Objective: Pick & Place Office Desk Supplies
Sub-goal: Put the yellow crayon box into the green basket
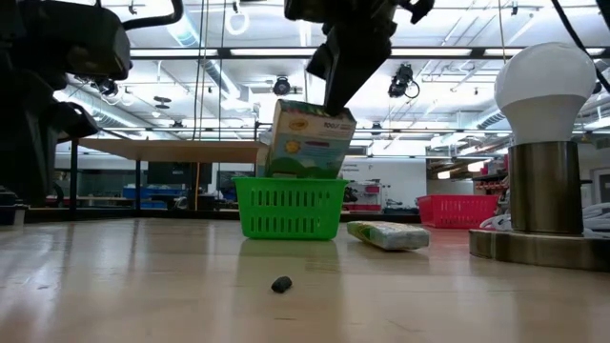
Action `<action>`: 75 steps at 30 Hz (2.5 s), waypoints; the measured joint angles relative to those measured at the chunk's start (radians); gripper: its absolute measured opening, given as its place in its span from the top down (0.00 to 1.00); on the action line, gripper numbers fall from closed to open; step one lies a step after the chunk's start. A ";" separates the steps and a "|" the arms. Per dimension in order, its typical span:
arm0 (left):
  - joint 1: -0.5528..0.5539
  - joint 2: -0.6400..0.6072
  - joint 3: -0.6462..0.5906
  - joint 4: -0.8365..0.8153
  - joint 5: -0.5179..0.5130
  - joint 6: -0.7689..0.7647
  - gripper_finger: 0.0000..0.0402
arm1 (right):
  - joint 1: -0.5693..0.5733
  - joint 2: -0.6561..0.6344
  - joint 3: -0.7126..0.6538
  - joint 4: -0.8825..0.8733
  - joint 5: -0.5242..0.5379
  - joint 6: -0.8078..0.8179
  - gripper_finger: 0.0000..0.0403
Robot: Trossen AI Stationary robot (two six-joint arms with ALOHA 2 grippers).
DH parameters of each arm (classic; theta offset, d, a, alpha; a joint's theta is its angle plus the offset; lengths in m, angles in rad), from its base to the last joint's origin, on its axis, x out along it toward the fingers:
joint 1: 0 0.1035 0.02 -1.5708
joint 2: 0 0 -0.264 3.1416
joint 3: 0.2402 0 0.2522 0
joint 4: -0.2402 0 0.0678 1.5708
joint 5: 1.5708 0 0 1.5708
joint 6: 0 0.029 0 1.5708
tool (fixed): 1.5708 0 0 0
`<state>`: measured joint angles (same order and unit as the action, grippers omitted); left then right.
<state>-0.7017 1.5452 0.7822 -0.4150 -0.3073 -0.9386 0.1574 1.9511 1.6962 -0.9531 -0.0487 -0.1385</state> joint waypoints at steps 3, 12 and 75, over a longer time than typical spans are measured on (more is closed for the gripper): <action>0.000 0.000 0.000 0.019 0.000 0.008 0.98 | -0.040 0.000 0.000 0.000 -0.057 -0.030 1.00; 0.000 0.000 0.000 0.081 0.022 0.040 0.98 | -0.141 0.000 0.000 0.061 -0.188 -0.085 1.00; -0.006 0.000 0.000 0.151 -0.014 0.071 0.98 | 0.063 0.039 -0.150 0.250 0.314 -0.007 1.00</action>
<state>-0.7078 1.5452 0.7818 -0.2638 -0.3218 -0.8677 0.2199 1.9900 1.5463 -0.7036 0.2656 -0.1459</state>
